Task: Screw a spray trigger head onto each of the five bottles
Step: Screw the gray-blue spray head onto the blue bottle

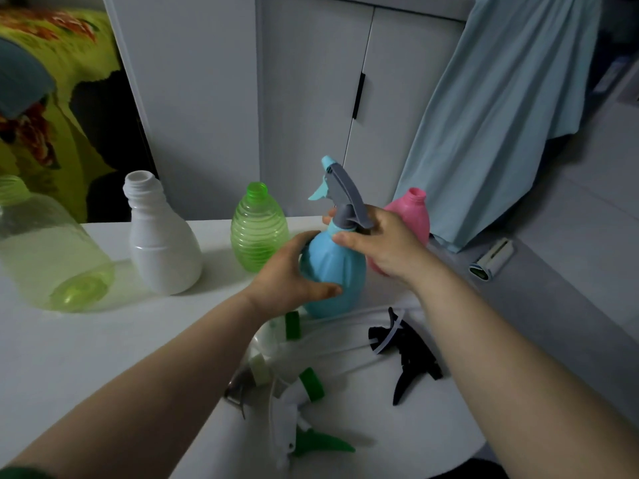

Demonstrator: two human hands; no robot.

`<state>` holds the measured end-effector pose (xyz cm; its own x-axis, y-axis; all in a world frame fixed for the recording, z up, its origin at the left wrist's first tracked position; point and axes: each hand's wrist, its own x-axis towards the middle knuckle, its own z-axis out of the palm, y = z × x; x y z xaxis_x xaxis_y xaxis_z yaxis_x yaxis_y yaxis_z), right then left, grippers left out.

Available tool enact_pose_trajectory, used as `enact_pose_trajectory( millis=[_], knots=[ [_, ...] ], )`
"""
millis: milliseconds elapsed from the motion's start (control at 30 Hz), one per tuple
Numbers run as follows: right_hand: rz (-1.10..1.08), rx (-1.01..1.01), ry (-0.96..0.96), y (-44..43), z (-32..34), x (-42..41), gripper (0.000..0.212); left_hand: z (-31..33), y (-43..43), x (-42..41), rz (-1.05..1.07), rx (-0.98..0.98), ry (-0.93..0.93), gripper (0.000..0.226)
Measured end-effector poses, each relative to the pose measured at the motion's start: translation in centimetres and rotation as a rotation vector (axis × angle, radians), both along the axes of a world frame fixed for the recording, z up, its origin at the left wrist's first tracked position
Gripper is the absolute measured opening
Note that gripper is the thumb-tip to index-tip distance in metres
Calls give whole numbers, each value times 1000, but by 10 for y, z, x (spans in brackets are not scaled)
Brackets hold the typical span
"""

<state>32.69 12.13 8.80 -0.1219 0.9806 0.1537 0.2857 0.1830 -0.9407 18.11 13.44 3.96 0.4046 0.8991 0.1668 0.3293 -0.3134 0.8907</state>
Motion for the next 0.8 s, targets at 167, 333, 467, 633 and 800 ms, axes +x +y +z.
enact_pose_trajectory(
  millis=[167,333,467,633,800],
  knots=[
    [-310,138,141,-4,-19,-22,27,-3,-4,3,65,53,-15,74],
    [-305,105,155,-4,-17,-22,26,0,-1,1,44,39,34,79],
    [14,-37,92,-3,-2,-3,24,3,6,-1,-82,-41,59,86],
    [-122,44,158,-4,-12,-15,24,-1,7,1,-34,-42,21,84],
    [-322,172,142,-7,-24,-26,29,-3,7,5,-41,-29,21,83]
  ],
)
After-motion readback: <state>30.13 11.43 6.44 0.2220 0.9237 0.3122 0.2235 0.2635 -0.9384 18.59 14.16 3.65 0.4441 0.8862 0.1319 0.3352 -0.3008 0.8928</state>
